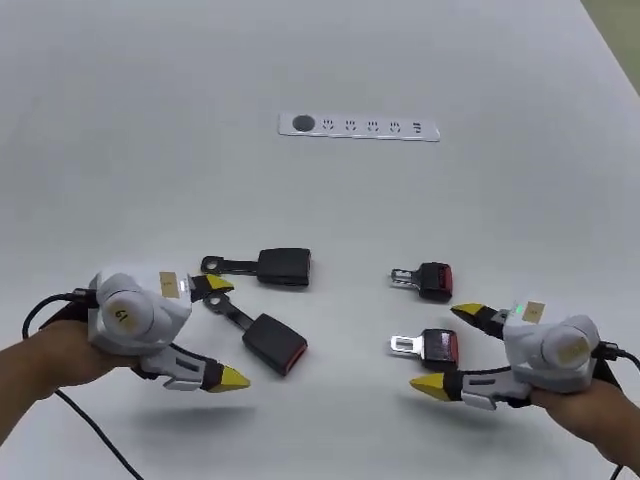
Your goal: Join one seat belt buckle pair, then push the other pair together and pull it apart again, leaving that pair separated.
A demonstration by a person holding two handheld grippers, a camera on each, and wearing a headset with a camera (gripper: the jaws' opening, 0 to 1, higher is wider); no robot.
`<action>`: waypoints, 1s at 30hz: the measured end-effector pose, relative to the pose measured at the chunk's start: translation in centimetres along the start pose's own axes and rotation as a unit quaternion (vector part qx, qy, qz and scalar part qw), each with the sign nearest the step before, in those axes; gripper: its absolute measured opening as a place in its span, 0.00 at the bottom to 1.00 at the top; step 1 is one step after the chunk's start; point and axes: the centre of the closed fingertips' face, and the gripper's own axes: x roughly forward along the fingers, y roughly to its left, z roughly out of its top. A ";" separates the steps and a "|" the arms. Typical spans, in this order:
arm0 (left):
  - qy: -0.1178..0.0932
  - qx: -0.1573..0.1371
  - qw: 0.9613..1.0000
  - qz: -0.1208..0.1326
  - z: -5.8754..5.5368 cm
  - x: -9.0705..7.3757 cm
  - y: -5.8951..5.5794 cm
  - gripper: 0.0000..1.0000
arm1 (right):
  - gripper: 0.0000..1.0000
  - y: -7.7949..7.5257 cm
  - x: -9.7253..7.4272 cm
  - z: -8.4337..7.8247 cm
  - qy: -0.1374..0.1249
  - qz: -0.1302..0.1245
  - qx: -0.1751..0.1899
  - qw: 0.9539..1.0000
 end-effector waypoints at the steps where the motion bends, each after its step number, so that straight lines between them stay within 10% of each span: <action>1: 0.007 0.010 1.000 -0.009 -0.2 0.3 -0.1 0.73 | 0.72 0.0 0.0 -0.1 0.002 0.004 0.000 1.000; 20: 0.080 0.134 0.984 -0.091 -2.3 4.5 0.3 0.56 | 0.61 -0.3 0.0 -1.6 0.041 0.057 -0.046 0.996; 30: 0.072 0.116 0.986 -0.098 -2.3 4.8 0.4 0.49 | 0.48 -0.3 -0.6 -1.4 0.053 0.072 -0.085 0.992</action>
